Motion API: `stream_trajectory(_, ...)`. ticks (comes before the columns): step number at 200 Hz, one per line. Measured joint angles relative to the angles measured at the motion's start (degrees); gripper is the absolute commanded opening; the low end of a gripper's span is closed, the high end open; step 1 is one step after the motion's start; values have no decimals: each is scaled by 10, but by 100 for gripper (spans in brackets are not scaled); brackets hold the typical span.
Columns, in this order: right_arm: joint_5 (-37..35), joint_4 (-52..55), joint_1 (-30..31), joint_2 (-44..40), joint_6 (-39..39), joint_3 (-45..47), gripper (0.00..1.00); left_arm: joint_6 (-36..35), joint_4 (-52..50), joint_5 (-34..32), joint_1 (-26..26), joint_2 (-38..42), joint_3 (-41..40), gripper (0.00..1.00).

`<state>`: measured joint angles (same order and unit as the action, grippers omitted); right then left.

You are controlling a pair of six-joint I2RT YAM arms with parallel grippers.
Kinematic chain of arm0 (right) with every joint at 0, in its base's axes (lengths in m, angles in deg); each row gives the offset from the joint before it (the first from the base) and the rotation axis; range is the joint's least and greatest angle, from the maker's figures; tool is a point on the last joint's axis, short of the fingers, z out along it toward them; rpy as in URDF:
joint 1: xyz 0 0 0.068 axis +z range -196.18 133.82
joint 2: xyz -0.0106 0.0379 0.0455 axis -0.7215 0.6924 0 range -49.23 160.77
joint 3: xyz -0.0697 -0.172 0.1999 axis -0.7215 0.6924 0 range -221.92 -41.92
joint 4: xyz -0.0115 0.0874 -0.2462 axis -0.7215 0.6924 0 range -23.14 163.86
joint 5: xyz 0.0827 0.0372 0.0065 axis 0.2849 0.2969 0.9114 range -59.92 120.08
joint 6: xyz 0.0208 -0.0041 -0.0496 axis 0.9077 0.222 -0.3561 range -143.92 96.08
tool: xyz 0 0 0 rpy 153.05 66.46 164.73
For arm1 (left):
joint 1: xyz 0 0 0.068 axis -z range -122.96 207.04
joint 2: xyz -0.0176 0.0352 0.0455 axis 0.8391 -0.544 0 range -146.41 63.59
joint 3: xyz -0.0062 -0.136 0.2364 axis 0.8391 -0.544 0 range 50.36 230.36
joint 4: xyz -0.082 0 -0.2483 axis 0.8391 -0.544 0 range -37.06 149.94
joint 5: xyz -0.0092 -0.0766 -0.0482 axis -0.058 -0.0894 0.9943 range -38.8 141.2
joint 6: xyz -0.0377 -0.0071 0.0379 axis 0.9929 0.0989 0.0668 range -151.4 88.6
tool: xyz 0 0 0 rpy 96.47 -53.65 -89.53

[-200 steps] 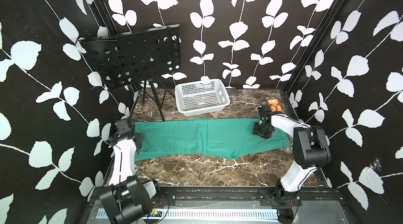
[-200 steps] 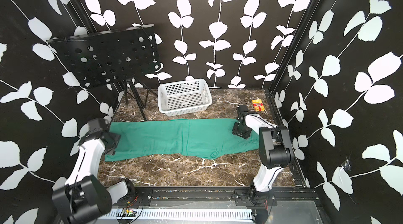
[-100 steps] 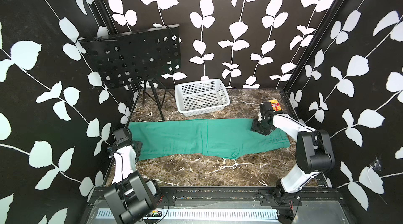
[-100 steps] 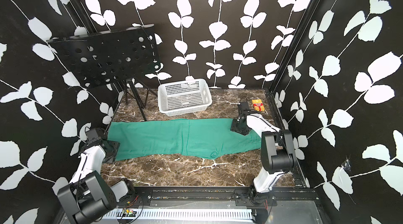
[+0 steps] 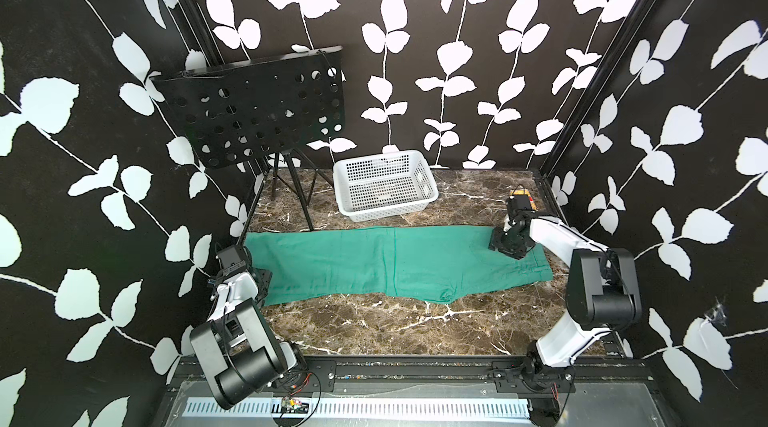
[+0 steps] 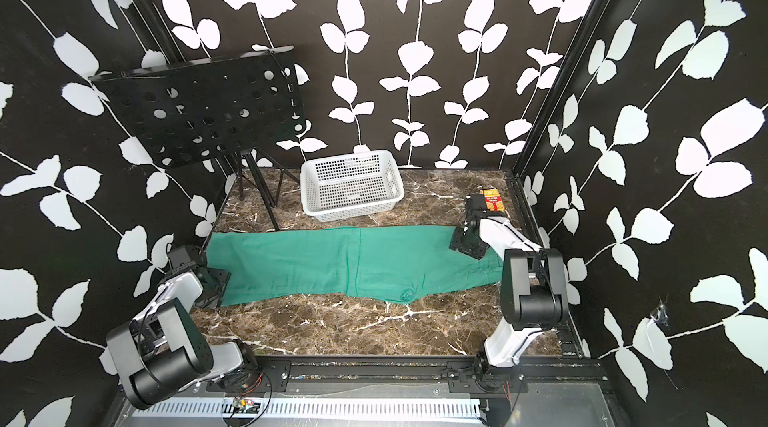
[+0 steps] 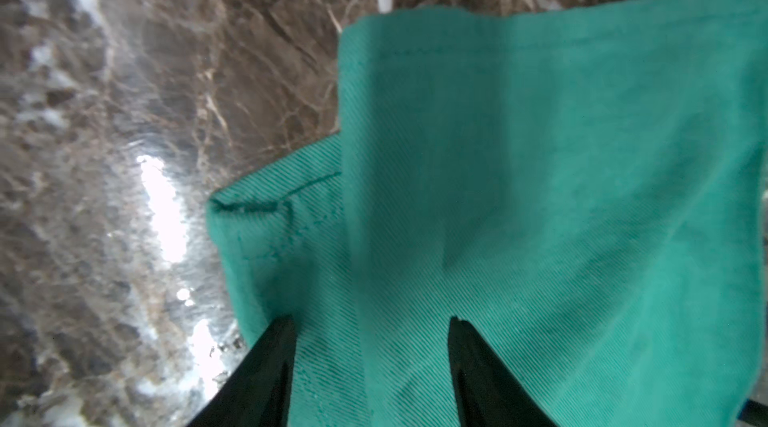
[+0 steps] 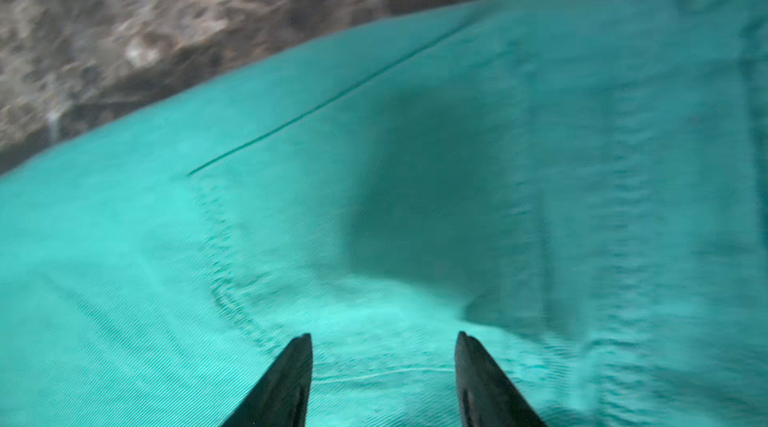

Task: Roll up the long pants
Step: Fold the long pant at the center of the board.

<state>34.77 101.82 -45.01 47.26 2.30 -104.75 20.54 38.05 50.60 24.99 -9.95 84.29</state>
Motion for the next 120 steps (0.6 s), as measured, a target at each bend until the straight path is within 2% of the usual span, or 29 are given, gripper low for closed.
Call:
stream_trajectory(57,7,2,-48,47,29,3,59,-11,34,2,-35,-24,2,58)
stream_trajectory(120,14,19,-94,46,34,3,60,-42,52,23,-89,-72,37,58)
